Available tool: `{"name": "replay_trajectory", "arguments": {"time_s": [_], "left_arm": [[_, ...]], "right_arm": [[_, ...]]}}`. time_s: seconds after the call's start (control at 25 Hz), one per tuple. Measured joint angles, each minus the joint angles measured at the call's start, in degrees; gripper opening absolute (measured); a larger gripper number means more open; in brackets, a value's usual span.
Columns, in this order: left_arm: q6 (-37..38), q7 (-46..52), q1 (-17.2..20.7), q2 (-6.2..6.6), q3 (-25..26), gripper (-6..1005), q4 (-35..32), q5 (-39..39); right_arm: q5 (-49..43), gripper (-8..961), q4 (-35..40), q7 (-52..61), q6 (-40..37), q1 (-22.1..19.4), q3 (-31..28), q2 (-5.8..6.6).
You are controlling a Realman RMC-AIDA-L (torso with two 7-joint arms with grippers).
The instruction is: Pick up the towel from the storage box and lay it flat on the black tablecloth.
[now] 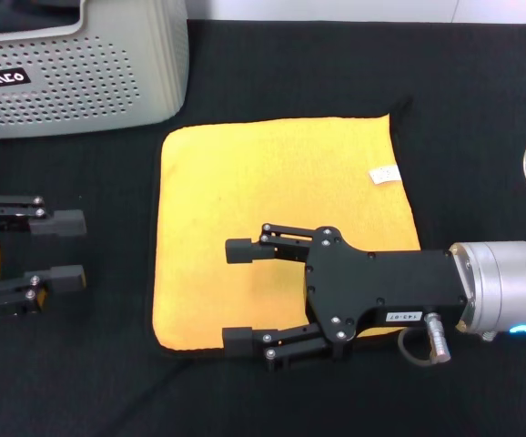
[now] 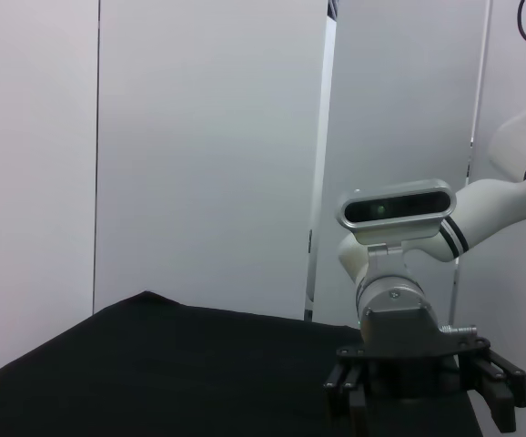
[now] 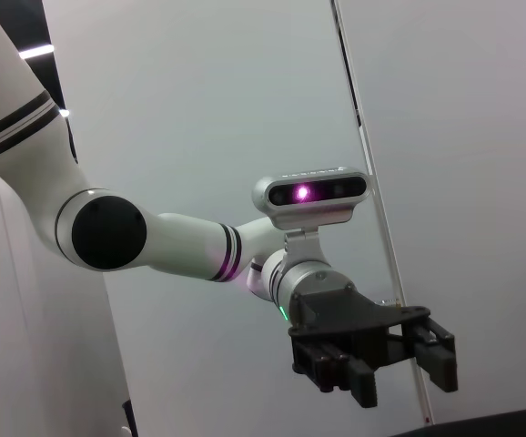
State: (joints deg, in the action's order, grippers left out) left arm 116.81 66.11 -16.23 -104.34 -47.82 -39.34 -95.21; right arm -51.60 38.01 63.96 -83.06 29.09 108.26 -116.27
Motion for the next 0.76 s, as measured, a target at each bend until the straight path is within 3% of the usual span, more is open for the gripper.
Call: {"name": "replay_trajectory", "arguments": {"time_s": [0.76], "left_arm": [[-0.23, -0.01, 0.06, -0.44, 0.27, 500, 0.15, 0.12]], "right_arm": [[0.02, 857, -0.92, -0.42, 0.4, -0.01, -0.55, 0.0]]}}
